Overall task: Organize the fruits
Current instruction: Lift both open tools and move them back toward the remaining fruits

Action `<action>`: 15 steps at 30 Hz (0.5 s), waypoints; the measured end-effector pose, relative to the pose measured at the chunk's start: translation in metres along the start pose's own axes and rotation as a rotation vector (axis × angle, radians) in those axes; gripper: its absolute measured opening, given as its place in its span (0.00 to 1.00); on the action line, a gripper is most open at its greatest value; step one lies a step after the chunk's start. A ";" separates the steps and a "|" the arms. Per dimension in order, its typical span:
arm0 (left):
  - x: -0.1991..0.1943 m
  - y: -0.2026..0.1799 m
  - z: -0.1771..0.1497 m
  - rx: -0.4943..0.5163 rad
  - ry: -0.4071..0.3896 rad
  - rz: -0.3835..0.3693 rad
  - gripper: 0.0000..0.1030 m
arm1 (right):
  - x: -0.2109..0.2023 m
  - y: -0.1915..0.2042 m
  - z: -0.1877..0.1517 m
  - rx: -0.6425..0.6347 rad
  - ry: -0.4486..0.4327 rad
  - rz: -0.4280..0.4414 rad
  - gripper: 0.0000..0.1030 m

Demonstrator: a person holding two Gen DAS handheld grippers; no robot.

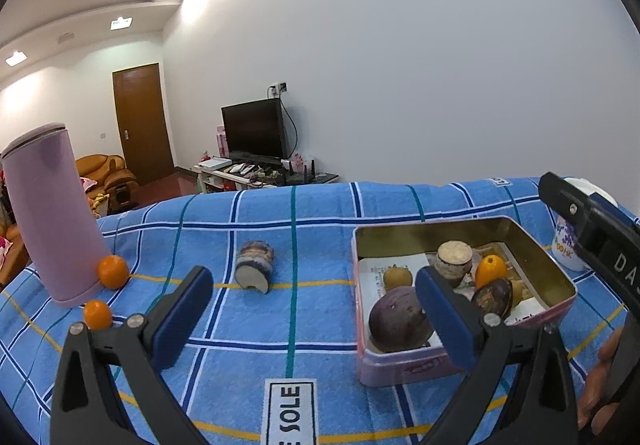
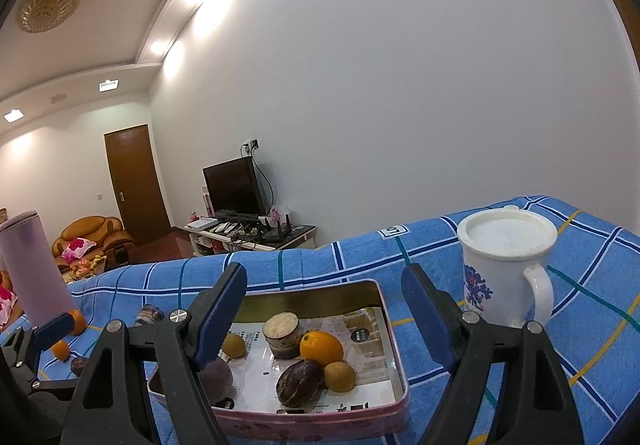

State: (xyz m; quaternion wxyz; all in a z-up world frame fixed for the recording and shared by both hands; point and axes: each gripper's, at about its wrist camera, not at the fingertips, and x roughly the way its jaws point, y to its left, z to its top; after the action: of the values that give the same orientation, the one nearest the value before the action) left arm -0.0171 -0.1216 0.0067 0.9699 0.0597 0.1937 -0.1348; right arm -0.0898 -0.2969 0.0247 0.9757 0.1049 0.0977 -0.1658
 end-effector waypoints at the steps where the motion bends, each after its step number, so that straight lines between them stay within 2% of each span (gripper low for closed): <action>1: -0.001 0.001 0.000 -0.003 0.001 0.001 1.00 | -0.001 0.001 0.000 -0.001 -0.001 0.000 0.78; 15: -0.001 0.021 -0.005 -0.025 0.027 0.035 1.00 | -0.006 0.014 -0.006 -0.012 0.001 0.011 0.78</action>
State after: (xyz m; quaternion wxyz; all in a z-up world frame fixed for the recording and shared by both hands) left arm -0.0138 -0.1010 0.0040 0.9701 0.0529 0.2075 -0.1143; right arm -0.0914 -0.2808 0.0229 0.9772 0.0996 0.0984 -0.1597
